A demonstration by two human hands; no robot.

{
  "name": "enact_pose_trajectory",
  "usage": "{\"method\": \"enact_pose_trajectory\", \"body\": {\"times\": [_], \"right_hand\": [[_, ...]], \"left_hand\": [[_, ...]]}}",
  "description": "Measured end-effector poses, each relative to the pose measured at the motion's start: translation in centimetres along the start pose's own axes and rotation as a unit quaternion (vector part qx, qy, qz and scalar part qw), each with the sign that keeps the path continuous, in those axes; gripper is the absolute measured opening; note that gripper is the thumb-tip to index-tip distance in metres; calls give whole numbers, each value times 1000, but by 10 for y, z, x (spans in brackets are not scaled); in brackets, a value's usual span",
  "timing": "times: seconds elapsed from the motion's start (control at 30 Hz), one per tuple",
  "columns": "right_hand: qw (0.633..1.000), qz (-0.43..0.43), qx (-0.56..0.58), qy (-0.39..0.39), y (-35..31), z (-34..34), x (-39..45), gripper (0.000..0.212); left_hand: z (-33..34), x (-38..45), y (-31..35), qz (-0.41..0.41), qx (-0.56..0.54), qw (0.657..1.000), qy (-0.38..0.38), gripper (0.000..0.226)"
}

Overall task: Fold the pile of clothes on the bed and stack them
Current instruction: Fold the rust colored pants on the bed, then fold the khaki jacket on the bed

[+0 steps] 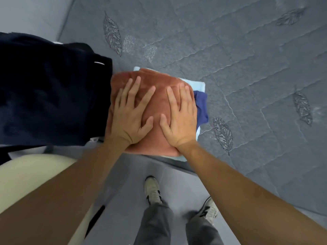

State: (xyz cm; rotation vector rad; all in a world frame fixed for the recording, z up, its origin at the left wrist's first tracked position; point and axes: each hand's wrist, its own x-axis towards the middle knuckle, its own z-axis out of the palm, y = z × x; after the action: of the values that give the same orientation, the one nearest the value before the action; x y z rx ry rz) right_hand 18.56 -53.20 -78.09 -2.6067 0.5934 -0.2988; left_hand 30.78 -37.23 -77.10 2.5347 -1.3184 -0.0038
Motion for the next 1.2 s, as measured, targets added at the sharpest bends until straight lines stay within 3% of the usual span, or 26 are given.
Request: {"method": "enact_pose_trajectory", "body": {"times": [0.27,0.53,0.77,0.97,1.2], "right_hand": [[1000,14,-22,9,-35,-104,-23,73],[1000,-18,-8,12,-1,-181,-60,73],[1000,-10,2,3,89,-246,-91,70],[999,26,-38,13,204,-305,-103,70],[993,97,-62,5,345,-329,-84,68]], "left_hand": [[-92,-17,48,-41,66,997,8,76],[-140,-29,127,-69,124,990,28,78],[-128,0,240,-47,77,996,28,76],[-81,64,344,2,10,1000,22,75],[-10,134,410,34,-67,997,-35,72]]}}
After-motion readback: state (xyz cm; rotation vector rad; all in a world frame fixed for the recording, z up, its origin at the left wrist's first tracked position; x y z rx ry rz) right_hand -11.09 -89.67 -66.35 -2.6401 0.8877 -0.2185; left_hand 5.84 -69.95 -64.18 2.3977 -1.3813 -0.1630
